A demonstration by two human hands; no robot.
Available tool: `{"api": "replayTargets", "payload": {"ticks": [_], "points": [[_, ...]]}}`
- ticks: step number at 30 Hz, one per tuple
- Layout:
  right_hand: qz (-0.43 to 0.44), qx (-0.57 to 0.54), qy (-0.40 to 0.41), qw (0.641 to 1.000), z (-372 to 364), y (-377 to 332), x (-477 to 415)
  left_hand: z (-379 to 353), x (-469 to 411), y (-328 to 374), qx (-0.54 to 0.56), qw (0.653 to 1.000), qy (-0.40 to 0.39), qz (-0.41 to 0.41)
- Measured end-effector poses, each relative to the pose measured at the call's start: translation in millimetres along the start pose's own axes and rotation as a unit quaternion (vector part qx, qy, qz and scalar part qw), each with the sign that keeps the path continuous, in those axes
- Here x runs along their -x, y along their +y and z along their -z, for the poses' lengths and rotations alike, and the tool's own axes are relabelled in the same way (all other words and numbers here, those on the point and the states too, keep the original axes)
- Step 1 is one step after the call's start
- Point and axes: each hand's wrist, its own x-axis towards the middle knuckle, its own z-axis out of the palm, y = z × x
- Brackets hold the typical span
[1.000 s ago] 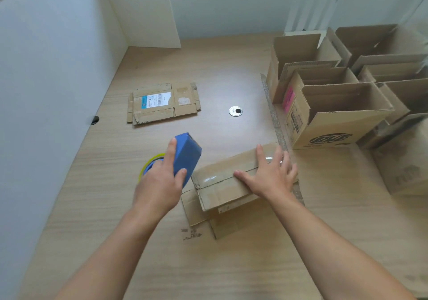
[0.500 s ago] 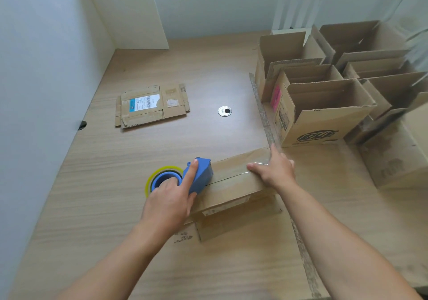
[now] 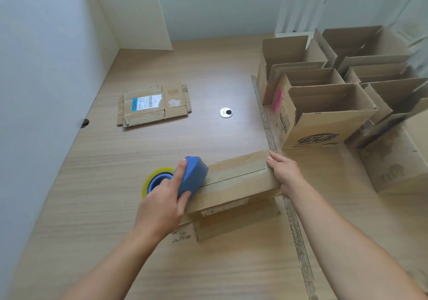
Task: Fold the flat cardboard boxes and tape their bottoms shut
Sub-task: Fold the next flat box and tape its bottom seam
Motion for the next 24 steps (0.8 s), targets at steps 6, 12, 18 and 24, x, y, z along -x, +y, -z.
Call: {"api": "replayTargets", "payload": {"ticks": [6,12,18,24], "points": [[0.089,0.108,0.039,0.989,-3.6,10.8,4.0,-3.2,21.4,-31.8,0.186,0.969,0.017,0.160],[0.142,0.199,0.038,0.969,-15.6,28.3,11.6,-12.1,13.7,-28.5,0.311,0.906,0.047,0.282],[0.164,0.245,0.018,0.955,-15.3,28.2,11.7,-10.0,7.2,-39.5,0.435,0.836,-0.021,0.334],[0.158,0.305,0.044,0.938,-21.1,28.1,10.8,-12.0,4.2,-42.1,0.348,0.892,-0.027,0.288]]}}
